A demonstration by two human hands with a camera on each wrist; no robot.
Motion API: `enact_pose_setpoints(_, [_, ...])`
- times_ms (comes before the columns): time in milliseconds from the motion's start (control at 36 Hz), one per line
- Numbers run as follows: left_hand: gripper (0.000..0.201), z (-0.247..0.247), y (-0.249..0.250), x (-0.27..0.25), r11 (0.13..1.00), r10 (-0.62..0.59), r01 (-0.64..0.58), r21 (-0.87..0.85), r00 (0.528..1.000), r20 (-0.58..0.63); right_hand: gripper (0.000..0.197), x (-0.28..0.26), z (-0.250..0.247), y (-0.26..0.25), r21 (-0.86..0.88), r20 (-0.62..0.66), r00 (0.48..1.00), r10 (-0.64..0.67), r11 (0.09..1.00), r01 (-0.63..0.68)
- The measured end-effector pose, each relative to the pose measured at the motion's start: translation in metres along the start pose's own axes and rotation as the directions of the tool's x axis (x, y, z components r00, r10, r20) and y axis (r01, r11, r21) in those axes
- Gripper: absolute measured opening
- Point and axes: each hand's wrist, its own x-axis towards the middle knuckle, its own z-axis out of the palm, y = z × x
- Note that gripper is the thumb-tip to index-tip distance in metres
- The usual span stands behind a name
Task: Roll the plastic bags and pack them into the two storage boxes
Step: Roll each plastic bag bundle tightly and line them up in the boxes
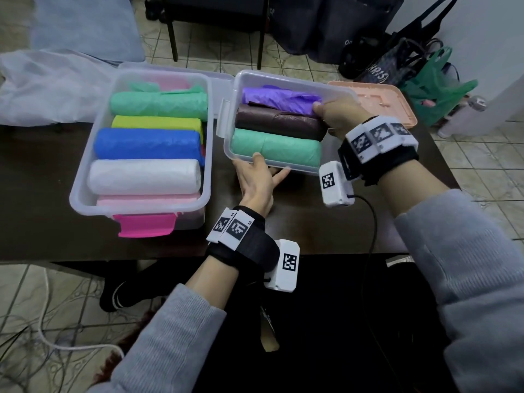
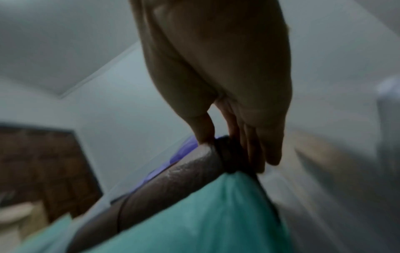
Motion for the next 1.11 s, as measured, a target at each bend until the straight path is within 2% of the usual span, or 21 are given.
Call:
enact_pose_setpoints(56, [0.039, 0.0, 0.0, 0.001, 1.0, 0.001, -0.001, 0.002, 1.0, 0.0, 0.024, -0.011, -0.001, -0.006, -0.202, -0.138, 0.975, -0.172, 0.969, 0.142])
enact_pose_setpoints(111, [0.039, 0.0, -0.001, 0.001, 1.0, 0.005, -0.005, 0.006, 1.0, -0.001, 0.023, -0.028, -0.001, -0.01, -0.328, -0.243, 0.897, -0.37, 0.901, 0.284])
enact_pose_setpoints(139, [0.039, 0.0, -0.002, 0.002, 1.0, 0.006, -0.005, 0.009, 1.0, -0.002, 0.027, -0.032, 0.001, -0.011, -0.38, -0.246, 0.852, -0.462, 0.855, 0.354])
enact_pose_setpoints(194, [0.038, 0.0, -0.003, 0.003, 1.0, 0.007, -0.006, 0.013, 1.0, -0.01, 0.031, -0.032, 0.006, -0.011, -0.446, -0.089, 0.827, -0.555, 0.765, 0.465])
enact_pose_setpoints(250, [0.038, 0.001, -0.002, 0.005, 1.0, 0.007, -0.007, 0.012, 1.0, -0.013, 0.033, -0.033, 0.005, -0.013, -0.499, 0.098, 0.846, -0.524, 0.709, 0.497])
enact_pose_setpoints(278, [0.039, 0.002, -0.001, 0.005, 1.0, 0.006, -0.006, 0.007, 1.0, -0.01, 0.034, -0.035, 0.005, -0.014, -0.53, 0.145, 0.851, -0.504, 0.687, 0.497])
enact_pose_setpoints(333, [0.039, 0.003, -0.001, 0.008, 1.0, 0.002, -0.002, -0.001, 1.0, -0.006, 0.034, -0.036, 0.004, -0.014, -0.586, 0.167, 0.82, -0.548, 0.614, 0.529])
enact_pose_setpoints(389, [0.038, 0.003, -0.002, 0.01, 1.0, 0.003, -0.003, 0.002, 1.0, -0.011, 0.037, -0.042, 0.009, -0.016, -0.582, 0.18, 0.737, -0.652, 0.533, 0.614])
enact_pose_setpoints(444, [0.037, 0.002, -0.004, 0.014, 1.0, 0.022, -0.022, -0.001, 1.0, -0.014, 0.045, -0.05, 0.019, -0.019, -0.543, 0.274, 0.631, -0.726, 0.425, 0.725])
enact_pose_setpoints(472, [0.037, 0.002, -0.006, 0.015, 0.999, 0.035, -0.035, -0.003, 0.999, -0.013, 0.048, -0.054, 0.025, -0.021, -0.537, 0.327, 0.601, -0.73, 0.38, 0.754])
enact_pose_setpoints(500, [0.037, 0.001, -0.006, 0.016, 0.999, 0.047, -0.047, -0.004, 0.999, -0.012, 0.05, -0.057, 0.03, -0.022, -0.544, 0.37, 0.594, -0.715, 0.351, 0.762])
enact_pose_setpoints(667, [0.04, 0.002, -0.006, 0.019, 0.997, 0.071, -0.071, -0.009, 0.997, -0.015, 0.049, -0.065, 0.042, -0.033, -0.666, 0.429, 0.642, -0.636, 0.257, 0.7])
enact_pose_setpoints(778, [0.037, 0.003, -0.005, 0.015, 0.998, 0.068, -0.069, -0.015, 0.996, -0.053, 0.052, -0.063, 0.041, -0.042, -0.674, 0.464, 0.667, -0.584, 0.255, 0.693])
enact_pose_setpoints(861, [0.038, 0.005, -0.004, 0.014, 0.999, 0.047, -0.048, -0.008, 0.997, -0.063, 0.059, -0.06, 0.038, -0.048, -0.617, 0.498, 0.684, -0.534, 0.336, 0.712])
enact_pose_setpoints(917, [0.038, 0.007, -0.001, 0.013, 0.999, 0.038, -0.039, -0.015, 0.997, -0.067, 0.061, -0.059, 0.033, -0.048, -0.525, 0.496, 0.695, -0.521, 0.458, 0.718])
enact_pose_setpoints(972, [0.036, 0.01, 0.0, 0.012, 0.999, 0.037, -0.039, -0.031, 0.996, -0.08, 0.056, -0.057, 0.028, -0.043, -0.43, 0.428, 0.71, -0.559, 0.565, 0.704])
enact_pose_setpoints(1055, [0.037, 0.015, 0.002, 0.01, 0.998, 0.038, -0.043, -0.047, 0.995, -0.092, 0.047, -0.055, 0.024, -0.021, -0.463, 0.287, 0.741, -0.607, 0.59, 0.662])
enact_pose_setpoints(1111, [0.042, 0.018, 0.005, 0.009, 0.998, 0.03, -0.035, -0.048, 0.994, -0.103, 0.047, -0.054, 0.02, -0.002, -0.531, 0.255, 0.804, -0.536, 0.618, 0.58])
